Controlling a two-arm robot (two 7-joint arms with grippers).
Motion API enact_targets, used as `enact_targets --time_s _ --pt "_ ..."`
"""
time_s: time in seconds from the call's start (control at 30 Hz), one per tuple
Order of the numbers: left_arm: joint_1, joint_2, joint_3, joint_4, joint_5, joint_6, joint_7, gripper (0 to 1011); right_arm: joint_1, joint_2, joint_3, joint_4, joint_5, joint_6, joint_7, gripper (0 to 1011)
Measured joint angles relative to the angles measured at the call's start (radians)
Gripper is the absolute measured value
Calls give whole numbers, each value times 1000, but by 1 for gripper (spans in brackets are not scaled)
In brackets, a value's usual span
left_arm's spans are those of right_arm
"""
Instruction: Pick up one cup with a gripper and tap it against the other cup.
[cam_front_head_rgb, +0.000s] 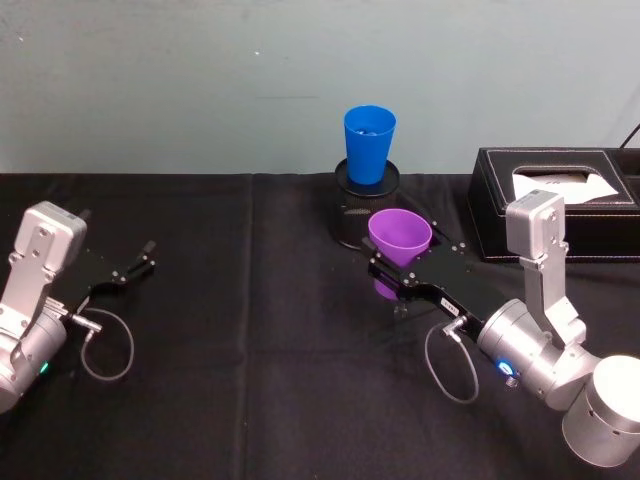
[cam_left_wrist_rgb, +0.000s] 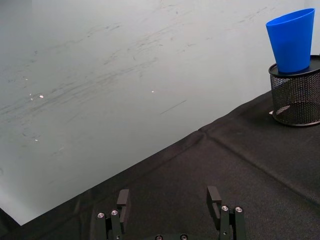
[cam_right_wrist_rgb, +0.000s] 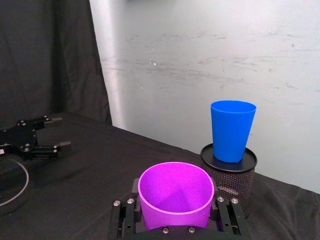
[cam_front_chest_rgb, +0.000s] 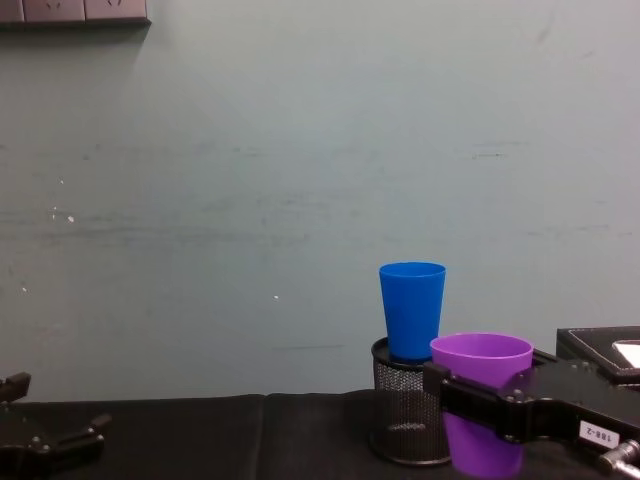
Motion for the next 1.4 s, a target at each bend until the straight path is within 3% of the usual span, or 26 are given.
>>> enact_targets --time_s 1.4 --pt "0 0 0 0 0 0 0 1000 0 0 0 0 0 0 0 734"
